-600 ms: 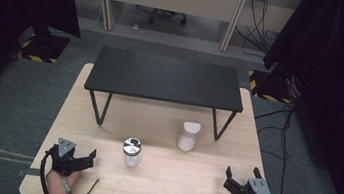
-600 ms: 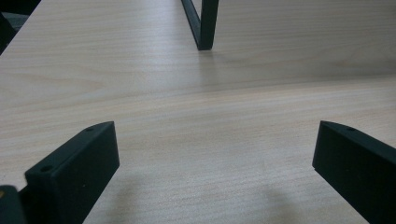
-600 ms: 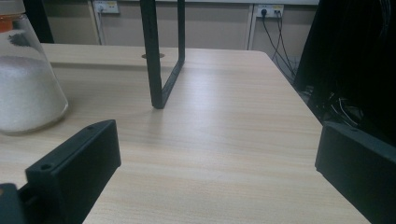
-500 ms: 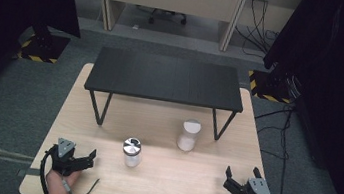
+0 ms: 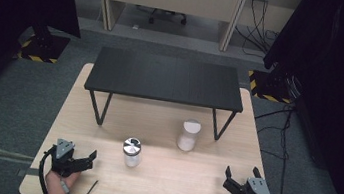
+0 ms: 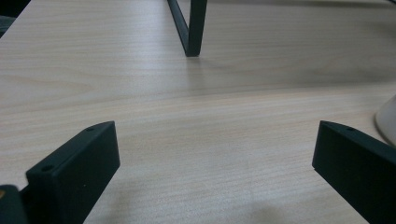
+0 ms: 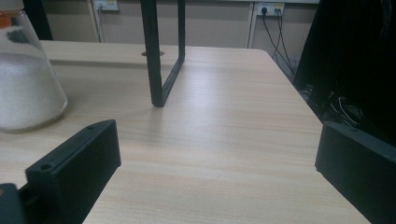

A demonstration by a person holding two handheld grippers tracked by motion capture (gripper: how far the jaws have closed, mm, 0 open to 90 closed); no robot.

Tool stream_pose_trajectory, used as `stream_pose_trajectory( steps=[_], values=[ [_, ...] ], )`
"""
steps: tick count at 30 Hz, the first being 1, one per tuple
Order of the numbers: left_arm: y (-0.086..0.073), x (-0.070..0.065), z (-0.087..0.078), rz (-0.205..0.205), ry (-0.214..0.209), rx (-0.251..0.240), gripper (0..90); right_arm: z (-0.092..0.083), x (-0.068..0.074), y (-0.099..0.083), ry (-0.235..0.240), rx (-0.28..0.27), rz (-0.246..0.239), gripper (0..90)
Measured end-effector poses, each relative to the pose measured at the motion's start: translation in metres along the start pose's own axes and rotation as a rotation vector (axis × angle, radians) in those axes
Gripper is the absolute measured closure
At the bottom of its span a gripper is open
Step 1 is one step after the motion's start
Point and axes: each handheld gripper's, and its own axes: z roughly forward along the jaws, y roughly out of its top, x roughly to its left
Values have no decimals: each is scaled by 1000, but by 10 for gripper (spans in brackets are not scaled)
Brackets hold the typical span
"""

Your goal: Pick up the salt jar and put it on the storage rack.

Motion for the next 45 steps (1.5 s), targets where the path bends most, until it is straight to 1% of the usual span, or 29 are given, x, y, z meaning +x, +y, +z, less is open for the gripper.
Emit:
stream_pose_trajectory(
  steps=[3, 4, 5, 6, 8, 11, 13, 18, 19, 20, 21, 23, 27, 30, 35, 39, 45],
  values=[
    [0, 3, -1, -7, -26, 3, 1, 0, -1, 0, 1, -3, 6, 3],
    [0, 2, -2, -8, -28, 3, 0, 0, 0, 0, 1, -1, 3, 3],
    [-1, 1, -3, -12, -34, 0, 1, 0, 0, 0, 2, 1, 0, 3],
    [-5, 1, -6, -32, -57, -17, 2, 0, 0, 0, 3, 1, -4, 3],
    [-5, 0, -6, -31, -65, -19, 3, 0, 0, 0, 0, -2, 2, 2],
    [-5, -5, -7, -3, -83, -16, 3, 0, -1, -1, -1, -6, 7, 2],
    [-4, -9, -6, 25, -93, -15, 3, -1, -1, -1, 0, -6, 7, 3],
    [-2, -17, -5, 70, -140, -16, 3, -1, -1, -1, 0, -6, 6, 3],
    [-2, -17, -3, 72, -152, -15, 3, -1, 0, -1, -1, -6, 7, 3],
    [-3, -17, -2, 60, -173, -13, 3, -1, -1, -1, 0, -7, 7, 2],
    [-2, -18, 0, 60, -188, -7, 3, -1, 0, -1, 0, -7, 6, 3],
    [-1, -23, 2, 77, -193, -5, 3, -1, 0, -1, 0, -7, 5, 3],
    [1, -28, 5, 86, -212, -5, 3, -1, -1, -1, 0, -10, 8, 3],
    [4, -31, 7, 106, -220, -4, 3, -1, -1, -2, 0, -12, 12, 3],
    [6, -35, 9, 120, -242, 1, 4, -2, -1, -3, 0, -19, 19, 3],
    [9, -39, 12, 137, -252, 8, 5, -2, -2, -3, 2, -22, 20, 2],
    [12, -43, 16, 149, -268, 10, 6, -2, -2, -4, 2, -27, 24, 3]
  ],
)
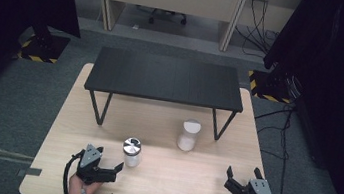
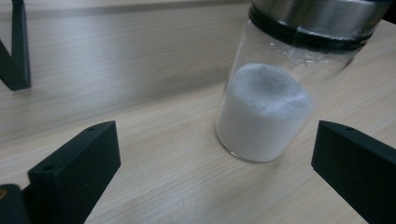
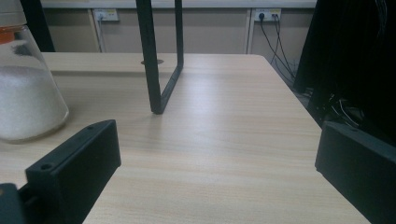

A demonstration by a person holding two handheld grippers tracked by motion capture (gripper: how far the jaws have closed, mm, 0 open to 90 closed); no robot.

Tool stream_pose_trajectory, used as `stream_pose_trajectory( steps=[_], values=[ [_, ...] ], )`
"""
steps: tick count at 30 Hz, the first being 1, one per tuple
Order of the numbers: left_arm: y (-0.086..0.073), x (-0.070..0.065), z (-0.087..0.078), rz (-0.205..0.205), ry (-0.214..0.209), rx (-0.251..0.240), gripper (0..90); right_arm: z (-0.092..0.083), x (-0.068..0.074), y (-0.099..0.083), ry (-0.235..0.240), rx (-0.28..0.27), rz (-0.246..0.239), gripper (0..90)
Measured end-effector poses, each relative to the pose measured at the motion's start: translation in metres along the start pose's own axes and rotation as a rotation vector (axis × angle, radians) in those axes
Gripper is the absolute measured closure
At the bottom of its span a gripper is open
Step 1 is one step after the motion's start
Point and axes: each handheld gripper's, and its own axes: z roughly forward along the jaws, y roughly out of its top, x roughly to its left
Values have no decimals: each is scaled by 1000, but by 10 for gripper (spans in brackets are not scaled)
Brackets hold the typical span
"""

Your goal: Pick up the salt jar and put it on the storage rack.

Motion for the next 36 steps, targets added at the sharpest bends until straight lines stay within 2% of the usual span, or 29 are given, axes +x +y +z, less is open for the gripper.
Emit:
stream_pose_trajectory(
  steps=[18, 29, 36],
  values=[
    [17, -7, 16, 38, -44, 27, 11, 0, -1, -1, 4, -6, 4, 3],
    [27, -11, 25, 56, -36, 31, 14, -1, -1, -1, 6, -9, 5, 3],
    [36, -14, 32, 95, -36, 43, 14, -1, -2, -1, 8, -10, 4, 2]
  ],
)
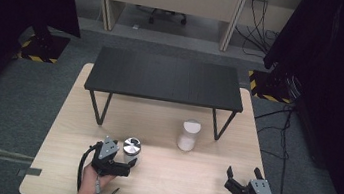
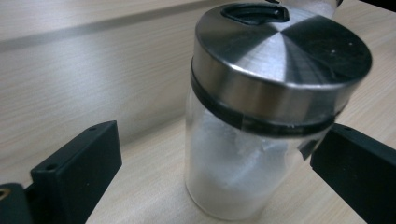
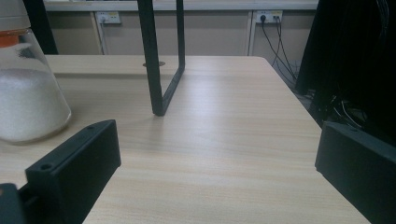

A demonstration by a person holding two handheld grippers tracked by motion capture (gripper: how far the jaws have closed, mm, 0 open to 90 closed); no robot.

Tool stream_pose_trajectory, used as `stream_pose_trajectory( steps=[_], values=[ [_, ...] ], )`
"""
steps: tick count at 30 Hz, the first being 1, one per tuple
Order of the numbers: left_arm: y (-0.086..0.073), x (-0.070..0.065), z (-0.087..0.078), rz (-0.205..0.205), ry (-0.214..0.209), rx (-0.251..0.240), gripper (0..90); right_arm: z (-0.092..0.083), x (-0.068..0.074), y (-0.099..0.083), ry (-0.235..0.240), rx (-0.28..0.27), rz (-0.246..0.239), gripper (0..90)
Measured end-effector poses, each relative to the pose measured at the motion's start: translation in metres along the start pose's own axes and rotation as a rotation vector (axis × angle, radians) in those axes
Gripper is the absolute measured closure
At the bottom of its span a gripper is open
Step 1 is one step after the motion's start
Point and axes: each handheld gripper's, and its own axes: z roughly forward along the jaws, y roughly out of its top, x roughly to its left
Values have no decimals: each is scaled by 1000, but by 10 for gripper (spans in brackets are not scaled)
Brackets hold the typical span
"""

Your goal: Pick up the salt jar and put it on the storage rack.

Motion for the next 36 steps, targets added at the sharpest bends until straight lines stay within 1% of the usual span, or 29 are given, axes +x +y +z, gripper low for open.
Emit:
stream_pose_trajectory(
  steps=[3, 6, 12, 15, 18, 26, 30, 32, 34, 36],
  values=[
    [3, -1, 3, 17, 4, 8, 15, 0, 0, 0, 1, -1, 1, 3],
    [5, -1, 5, 23, 5, 9, 15, 0, 0, 0, 1, -1, 1, 3],
    [14, -3, 10, 43, 9, 40, 24, 0, -1, 0, 3, -2, 1, 3],
    [19, -7, 12, 65, 19, 57, 36, 0, -1, 0, 4, -2, 0, 3],
    [24, -9, 14, 79, 20, 73, 70, 0, -1, 0, 5, -2, 1, 3],
    [28, -5, 15, 91, -17, 80, 165, 0, -1, -1, 6, -5, 2, 3],
    [28, -4, 15, 97, -33, 79, 229, 0, -1, -1, 5, -6, 3, 3],
    [28, -4, 15, 107, -45, 78, 282, 0, -1, -1, 5, -7, 4, 3],
    [28, -7, 15, 118, -38, 82, 305, 0, -1, -1, 5, -7, 3, 3],
    [29, -8, 14, 113, -34, 83, 308, -1, -1, -1, 5, -8, 4, 3]
  ],
)
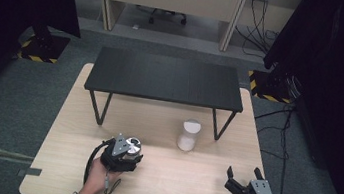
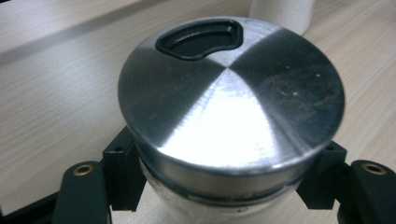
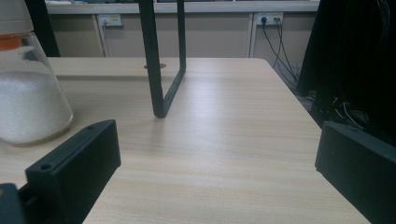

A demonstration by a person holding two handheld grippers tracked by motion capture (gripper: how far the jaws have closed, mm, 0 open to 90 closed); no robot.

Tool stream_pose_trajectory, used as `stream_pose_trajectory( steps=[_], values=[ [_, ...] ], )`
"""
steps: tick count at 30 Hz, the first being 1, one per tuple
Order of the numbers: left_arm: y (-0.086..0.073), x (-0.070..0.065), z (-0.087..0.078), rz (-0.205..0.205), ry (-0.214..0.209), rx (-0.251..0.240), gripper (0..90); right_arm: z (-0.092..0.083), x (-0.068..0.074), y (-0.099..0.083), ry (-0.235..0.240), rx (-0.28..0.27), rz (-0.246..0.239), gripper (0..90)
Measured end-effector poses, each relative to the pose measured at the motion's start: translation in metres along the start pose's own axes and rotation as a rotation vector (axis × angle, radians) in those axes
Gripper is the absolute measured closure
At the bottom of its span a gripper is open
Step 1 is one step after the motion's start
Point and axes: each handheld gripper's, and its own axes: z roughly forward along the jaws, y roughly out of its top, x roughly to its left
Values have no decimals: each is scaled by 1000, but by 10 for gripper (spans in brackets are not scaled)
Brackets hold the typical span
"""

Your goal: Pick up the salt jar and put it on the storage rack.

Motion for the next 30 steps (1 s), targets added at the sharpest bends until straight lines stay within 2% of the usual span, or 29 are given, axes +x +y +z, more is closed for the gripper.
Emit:
stream_pose_trajectory(
  steps=[13, 16, 18, 25, 28, 29, 30],
  values=[
    [-4, 5, -2, -25, -14, -12, 314, 0, 0, -1, -1, -5, 2, 3],
    [-3, 4, -5, -19, -5, -7, 315, 0, 0, -1, -1, -4, 1, 3],
    [-2, 5, -8, -31, -5, -16, 315, 0, 0, -1, -1, -4, 1, 3],
    [14, 9, -27, -61, 16, -36, 314, 0, 1, 0, -10, 2, -1, 3],
    [18, 22, -34, -89, -21, -57, 314, 0, 2, 0, -11, 2, 0, 3],
    [24, 20, -39, -78, 2, -60, 314, 0, 1, 0, -10, 2, 0, 3],
    [24, 20, -39, -78, 2, -60, 315, 0, 1, 0, -10, 2, 0, 3]
  ],
)
